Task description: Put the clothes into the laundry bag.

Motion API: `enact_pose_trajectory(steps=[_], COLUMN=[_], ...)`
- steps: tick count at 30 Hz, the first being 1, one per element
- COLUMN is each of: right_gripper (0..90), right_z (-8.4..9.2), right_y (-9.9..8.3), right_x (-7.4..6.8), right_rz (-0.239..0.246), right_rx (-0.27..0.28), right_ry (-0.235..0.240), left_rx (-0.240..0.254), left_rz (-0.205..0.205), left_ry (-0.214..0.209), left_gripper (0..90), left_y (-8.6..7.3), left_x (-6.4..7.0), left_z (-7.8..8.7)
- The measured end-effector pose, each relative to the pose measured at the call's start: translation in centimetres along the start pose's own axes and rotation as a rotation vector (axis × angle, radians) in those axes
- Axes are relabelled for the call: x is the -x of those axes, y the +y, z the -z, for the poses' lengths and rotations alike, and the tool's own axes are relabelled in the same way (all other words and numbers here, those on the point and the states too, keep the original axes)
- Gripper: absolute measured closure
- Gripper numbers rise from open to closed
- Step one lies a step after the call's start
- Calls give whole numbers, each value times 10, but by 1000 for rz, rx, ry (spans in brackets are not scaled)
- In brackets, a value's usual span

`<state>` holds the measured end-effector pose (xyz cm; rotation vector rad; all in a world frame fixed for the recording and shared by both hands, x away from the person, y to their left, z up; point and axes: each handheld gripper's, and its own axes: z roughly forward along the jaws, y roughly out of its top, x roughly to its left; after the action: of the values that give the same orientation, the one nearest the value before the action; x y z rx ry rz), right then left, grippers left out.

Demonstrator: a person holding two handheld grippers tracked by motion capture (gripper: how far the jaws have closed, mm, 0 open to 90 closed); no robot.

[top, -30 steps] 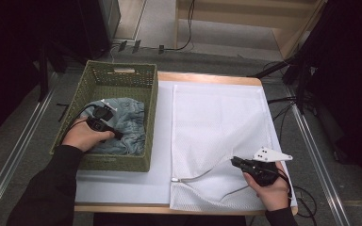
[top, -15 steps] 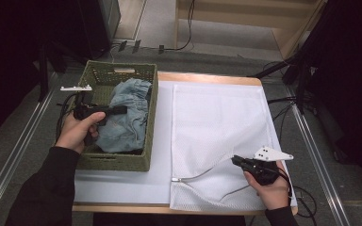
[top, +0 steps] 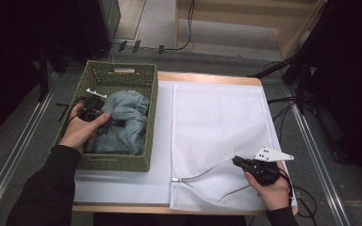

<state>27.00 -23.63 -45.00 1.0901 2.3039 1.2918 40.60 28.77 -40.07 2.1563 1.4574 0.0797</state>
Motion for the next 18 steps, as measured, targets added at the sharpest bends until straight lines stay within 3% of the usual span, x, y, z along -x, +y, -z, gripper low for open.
enact_pose_trajectory(steps=[3, 5, 8, 11, 13, 14, 17, 18], right_gripper=[888, 888, 888, 888, 887, 888, 888, 888], right_z=[0, 0, 0, -1, -2, -2, -3, -4], right_y=[0, 0, 0, 0, 0, 0, 0, 0], right_x=[0, 0, 0, -1, -1, -1, 0, 0], right_rz=[1, 0, 1, 2, 1, 1, 4, 4], right_rx=[1, 2, 0, -2, -4, -5, -4, -5], right_ry=[1, 1, 1, 0, 0, -1, 0, 2], left_rx=[-126, -176, -212, -233, -268, -279, -336, -341], left_rz=[2, -19, -86, -120, -162, -184, -311, -319], left_ry=[10, 23, 61, 63, 45, 33, 56, 52], left_gripper=[0, 0, 0, 0, 1, 77, 153, 167], left_y=[-2, -2, -3, -4, -4, -5, -7, -7], left_x=[0, 3, 10, 13, 17, 20, 34, 35], left_z=[-15, -22, -28, -30, -32, -33, -37, -37])
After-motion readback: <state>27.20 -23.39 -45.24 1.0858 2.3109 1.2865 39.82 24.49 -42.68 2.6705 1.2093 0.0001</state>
